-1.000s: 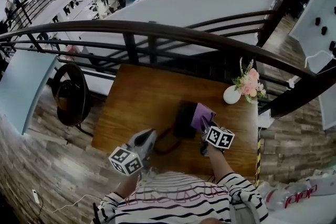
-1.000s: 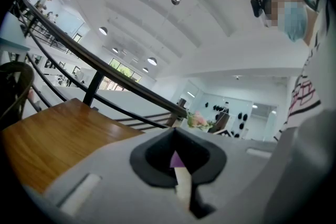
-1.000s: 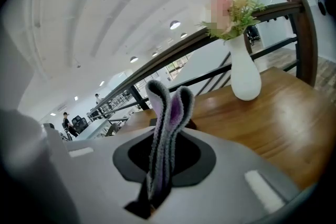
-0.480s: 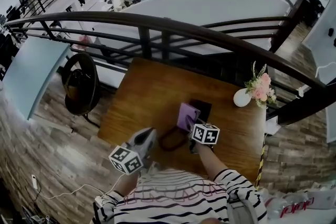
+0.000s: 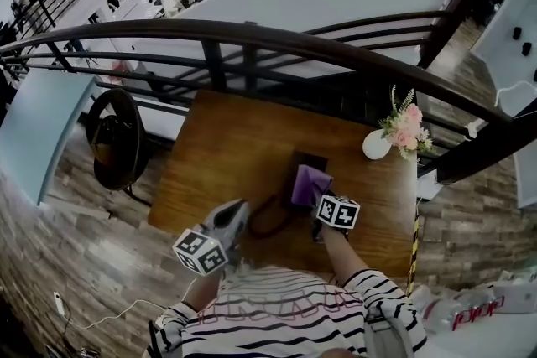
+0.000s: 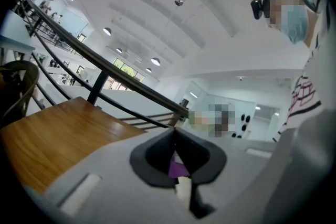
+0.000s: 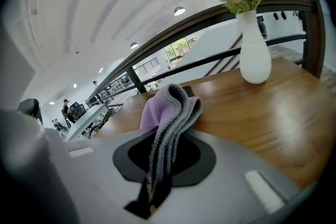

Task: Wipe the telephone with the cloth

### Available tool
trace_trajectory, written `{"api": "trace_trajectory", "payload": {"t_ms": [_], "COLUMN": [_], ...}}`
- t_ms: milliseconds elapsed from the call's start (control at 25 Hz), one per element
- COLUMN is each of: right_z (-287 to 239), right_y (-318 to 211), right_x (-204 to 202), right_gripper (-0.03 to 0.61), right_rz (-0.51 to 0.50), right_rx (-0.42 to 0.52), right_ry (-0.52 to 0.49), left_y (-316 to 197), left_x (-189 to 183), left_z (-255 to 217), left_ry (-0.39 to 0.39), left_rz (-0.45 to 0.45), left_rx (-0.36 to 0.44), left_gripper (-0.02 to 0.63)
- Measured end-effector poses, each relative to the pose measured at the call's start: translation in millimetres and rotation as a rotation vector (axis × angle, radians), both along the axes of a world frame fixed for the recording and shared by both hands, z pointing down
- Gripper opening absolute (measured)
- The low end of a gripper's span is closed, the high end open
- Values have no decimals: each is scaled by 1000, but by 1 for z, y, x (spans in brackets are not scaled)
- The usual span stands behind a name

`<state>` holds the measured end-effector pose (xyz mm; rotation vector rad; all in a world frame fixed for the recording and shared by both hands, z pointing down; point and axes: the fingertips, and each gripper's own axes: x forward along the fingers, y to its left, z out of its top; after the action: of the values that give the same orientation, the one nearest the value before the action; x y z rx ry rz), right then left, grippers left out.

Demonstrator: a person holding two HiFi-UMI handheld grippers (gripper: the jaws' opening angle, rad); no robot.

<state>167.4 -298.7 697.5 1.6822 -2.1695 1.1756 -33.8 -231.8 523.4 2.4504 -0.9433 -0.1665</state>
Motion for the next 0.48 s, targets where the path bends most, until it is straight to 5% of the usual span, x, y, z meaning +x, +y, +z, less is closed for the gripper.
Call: {"api": "trace_trajectory", "payload": {"t_ms": [480], "right_z": [1], "right_y": [31], "right_x": [67], "right_gripper": [37], "right_rz": [153], "right_rx": [-22], "right_ry": [48], "left_y": [-3], "left_x": [39], "left_z": [-1], "left_ry": [15], "left_rz": [121], "left_rx": [8], "left_gripper": [2]}}
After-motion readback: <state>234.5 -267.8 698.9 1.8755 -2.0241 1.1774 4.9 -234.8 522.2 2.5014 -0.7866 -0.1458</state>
